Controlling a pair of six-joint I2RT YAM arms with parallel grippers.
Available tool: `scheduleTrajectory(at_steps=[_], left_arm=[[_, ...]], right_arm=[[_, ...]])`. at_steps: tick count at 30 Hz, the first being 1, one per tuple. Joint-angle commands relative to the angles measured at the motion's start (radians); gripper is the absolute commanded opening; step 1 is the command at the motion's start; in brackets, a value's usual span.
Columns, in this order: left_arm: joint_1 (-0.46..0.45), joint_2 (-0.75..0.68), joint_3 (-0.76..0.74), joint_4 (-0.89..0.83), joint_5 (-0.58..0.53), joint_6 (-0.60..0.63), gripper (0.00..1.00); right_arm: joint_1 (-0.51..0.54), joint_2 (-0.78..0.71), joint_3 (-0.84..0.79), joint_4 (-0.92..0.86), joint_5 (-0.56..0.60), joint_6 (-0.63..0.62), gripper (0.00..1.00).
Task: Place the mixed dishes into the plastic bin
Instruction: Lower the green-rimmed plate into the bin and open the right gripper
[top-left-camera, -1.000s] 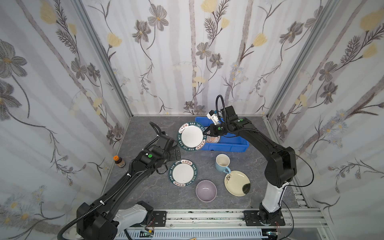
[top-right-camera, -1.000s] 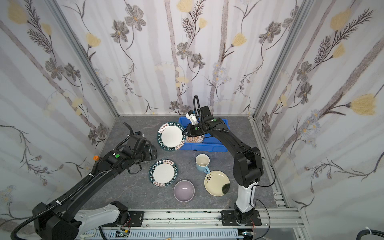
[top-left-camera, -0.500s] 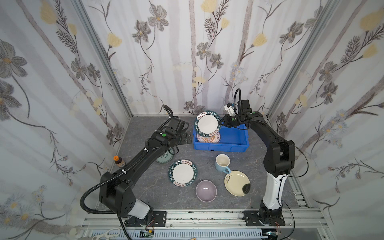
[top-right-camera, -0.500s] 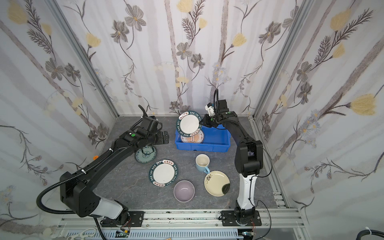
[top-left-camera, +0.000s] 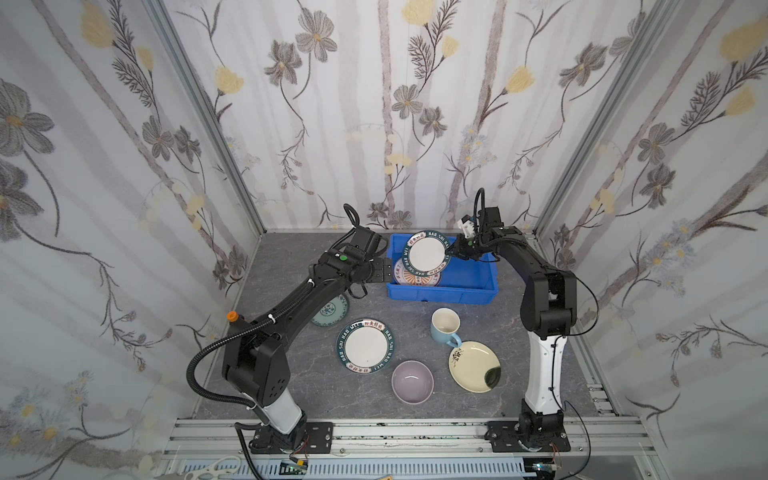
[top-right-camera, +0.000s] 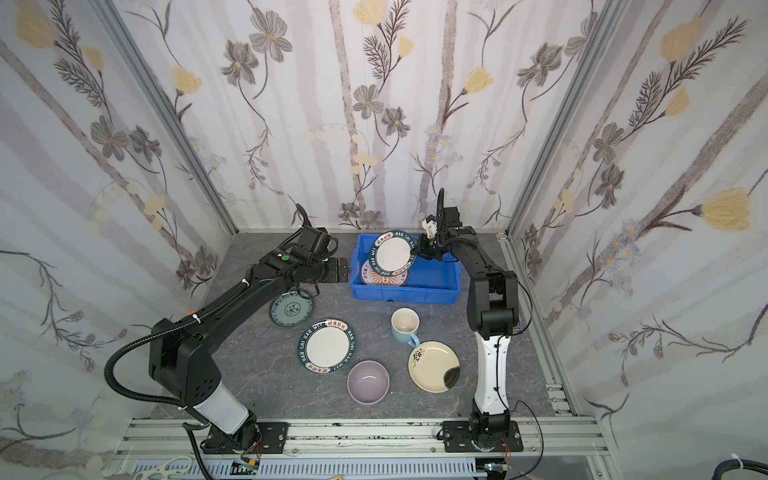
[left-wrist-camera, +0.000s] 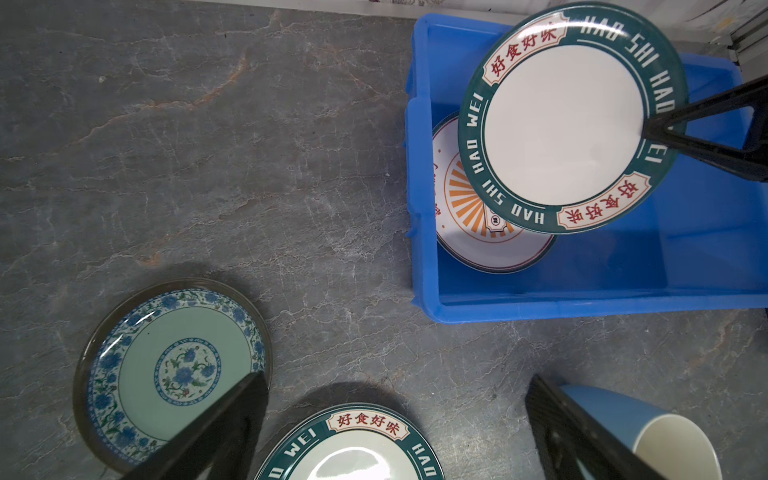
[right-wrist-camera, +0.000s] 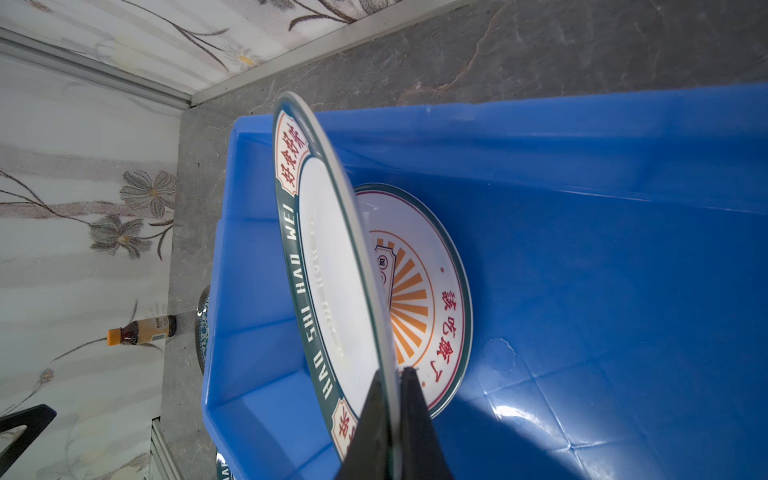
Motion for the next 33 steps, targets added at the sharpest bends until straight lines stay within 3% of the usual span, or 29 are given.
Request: scheduleTrajectory(at_steps=[1,26,28,33], left_arm=[[0.000,0.012,0.005,-0.008,0.006,0.012,1.00],[0.000,0.010,-0.057,-0.002,-0.001,0.014,1.00],[0.000,0.011,-0.058,-0.005,-0.004,0.016,1.00],[0.000,0.005,-0.066,-0.010,-0.011,0.017,1.00]], right_arm=[[0.001,0.019,0.008,0.018,-0.014,-0.015,0.07],[0.023,0.162,0.056,0.019,-0.070,0.006,0.09],[0.027,0.169,0.055,0.017,-0.068,0.006,0.11],[0.033,0.163,0.054,0.007,-0.048,-0.002,0.27]])
